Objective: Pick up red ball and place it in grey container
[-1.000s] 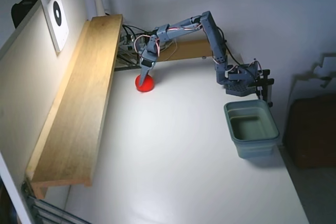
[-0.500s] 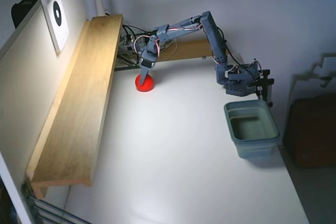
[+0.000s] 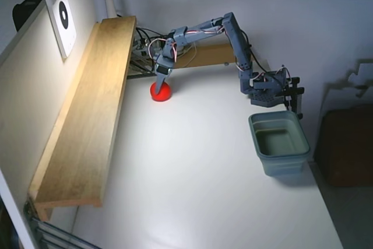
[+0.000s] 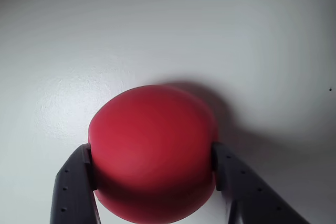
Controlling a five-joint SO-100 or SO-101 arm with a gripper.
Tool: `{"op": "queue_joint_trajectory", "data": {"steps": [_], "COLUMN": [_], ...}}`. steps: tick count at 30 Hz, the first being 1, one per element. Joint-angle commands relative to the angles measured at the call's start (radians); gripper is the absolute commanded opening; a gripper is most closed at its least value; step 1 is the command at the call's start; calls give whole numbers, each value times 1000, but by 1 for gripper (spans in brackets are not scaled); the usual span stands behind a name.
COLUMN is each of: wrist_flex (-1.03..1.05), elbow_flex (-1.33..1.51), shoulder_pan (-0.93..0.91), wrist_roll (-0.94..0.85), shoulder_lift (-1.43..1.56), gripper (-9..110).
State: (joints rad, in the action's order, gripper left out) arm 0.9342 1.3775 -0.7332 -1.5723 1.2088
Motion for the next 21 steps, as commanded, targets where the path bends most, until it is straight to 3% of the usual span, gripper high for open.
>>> {"op": "queue_joint_trajectory", "data": {"steps": [1,21], "wrist_flex": [20,-14], "elbow_flex": [-49,108], "shoulder_pan": [-15,-15], "wrist_roll": [2,2], "shoulder_lift": [27,150], "gripper": [23,23]}}
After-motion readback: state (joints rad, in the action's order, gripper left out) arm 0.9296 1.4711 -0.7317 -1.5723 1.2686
